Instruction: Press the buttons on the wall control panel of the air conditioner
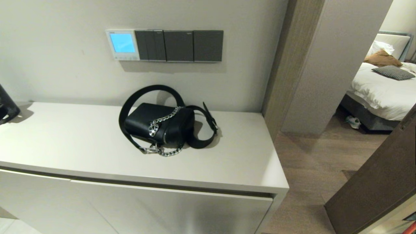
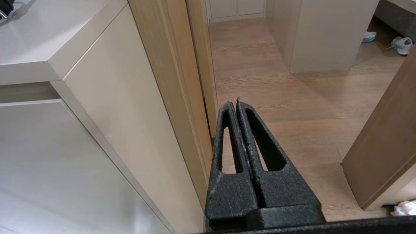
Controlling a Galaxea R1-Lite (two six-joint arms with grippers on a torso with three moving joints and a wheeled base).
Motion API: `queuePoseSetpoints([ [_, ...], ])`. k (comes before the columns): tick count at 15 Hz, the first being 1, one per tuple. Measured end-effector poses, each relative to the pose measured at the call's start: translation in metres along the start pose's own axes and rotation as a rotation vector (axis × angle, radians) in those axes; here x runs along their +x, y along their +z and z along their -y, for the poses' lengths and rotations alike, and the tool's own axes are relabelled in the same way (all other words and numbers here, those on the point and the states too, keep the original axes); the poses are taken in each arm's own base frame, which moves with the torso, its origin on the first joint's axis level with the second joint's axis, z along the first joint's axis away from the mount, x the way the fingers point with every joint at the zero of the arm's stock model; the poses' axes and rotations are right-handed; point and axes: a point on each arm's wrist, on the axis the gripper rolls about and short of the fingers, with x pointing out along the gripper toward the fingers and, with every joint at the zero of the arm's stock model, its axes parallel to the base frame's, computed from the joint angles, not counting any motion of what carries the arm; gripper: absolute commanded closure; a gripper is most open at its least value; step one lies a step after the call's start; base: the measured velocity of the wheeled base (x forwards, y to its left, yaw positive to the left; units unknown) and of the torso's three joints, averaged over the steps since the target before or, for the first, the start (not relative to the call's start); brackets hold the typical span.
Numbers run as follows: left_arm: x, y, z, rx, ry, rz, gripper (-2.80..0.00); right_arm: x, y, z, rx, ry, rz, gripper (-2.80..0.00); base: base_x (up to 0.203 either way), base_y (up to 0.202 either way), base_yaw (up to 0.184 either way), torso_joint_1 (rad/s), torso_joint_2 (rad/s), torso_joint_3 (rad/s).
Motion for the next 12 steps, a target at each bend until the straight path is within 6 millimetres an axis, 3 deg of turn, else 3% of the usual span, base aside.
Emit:
queuePoseSetpoints([
  [4, -0.058, -0.010, 0.006, 0.004, 0.045, -0.023, 0.00, 0.000, 0.000, 0.000, 0.000, 0.000, 0.000, 0.00, 0.000, 0.000, 0.000, 0.000, 0.00, 0.000],
  [7, -0.094, -0.031, 0.009, 0.007, 0.095, -0.074, 0.00, 0.000, 0.000, 0.000, 0.000, 0.000, 0.000, 0.00, 0.000, 0.000, 0.000, 0.000, 0.00, 0.000],
  [12, -0.118, -0.075, 0.015, 0.054, 0.059, -0.091, 0.00, 0.000, 0.000, 0.000, 0.000, 0.000, 0.000, 0.00, 0.000, 0.000, 0.000, 0.000, 0.00, 0.000],
])
